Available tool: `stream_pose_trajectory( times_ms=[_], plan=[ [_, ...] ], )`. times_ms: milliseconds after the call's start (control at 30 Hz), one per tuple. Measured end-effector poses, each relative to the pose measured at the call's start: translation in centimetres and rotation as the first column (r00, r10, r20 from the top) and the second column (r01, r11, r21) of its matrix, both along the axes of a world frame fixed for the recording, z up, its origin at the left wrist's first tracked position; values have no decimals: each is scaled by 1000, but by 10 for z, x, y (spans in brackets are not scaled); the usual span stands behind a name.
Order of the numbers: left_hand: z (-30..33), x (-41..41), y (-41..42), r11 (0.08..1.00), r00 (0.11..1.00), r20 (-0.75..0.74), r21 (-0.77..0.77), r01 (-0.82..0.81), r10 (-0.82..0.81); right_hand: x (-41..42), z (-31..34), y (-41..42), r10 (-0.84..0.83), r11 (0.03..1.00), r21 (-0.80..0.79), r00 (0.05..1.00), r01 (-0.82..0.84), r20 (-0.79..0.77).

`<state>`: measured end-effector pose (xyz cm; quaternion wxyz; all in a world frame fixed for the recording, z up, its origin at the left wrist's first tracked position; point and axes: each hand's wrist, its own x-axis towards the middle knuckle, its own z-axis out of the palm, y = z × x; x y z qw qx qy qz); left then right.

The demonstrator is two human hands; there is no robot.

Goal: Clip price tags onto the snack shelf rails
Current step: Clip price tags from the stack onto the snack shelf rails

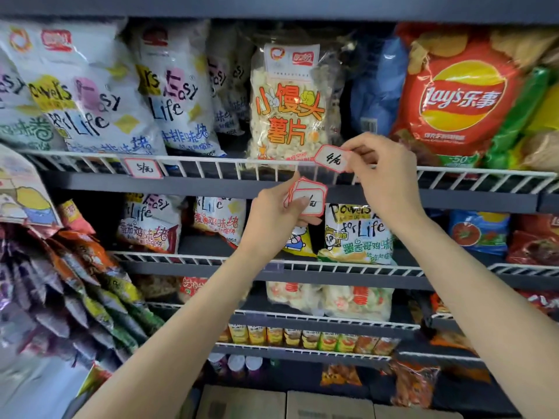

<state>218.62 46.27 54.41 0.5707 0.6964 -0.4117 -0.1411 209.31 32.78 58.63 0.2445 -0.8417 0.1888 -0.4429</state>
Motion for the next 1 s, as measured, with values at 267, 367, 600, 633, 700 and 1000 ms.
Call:
stream_pose_trajectory(
  times_ms=[267,367,600,633,700,1000],
  plan=[
    [2,-7,-3,1000,998,-64,-18,-9,8,-1,4,2,-5,994,-113,999,9,38],
    [2,-3,-4,996,997,-37,-42,-74,72,-2,4,1,-2,994,-114,999,5,32],
    [1,-6,-6,994,997,-18,-85,-73,72,5,-5,-3,11,994,-109,994,-24,-110],
    [0,-6,-6,995,998,-14,-78,-59,58,5,-7,-4,5,993,-116,994,-18,-114],
    [0,-6,-6,997,999,-23,-75,-35,33,5,-9,-4,-5,990,-143,993,-11,-117],
    [3,-8,-2,983,984,-173,-167,-77,47,3,-7,-1,-6,982,-186,989,-21,-145]
  ],
)
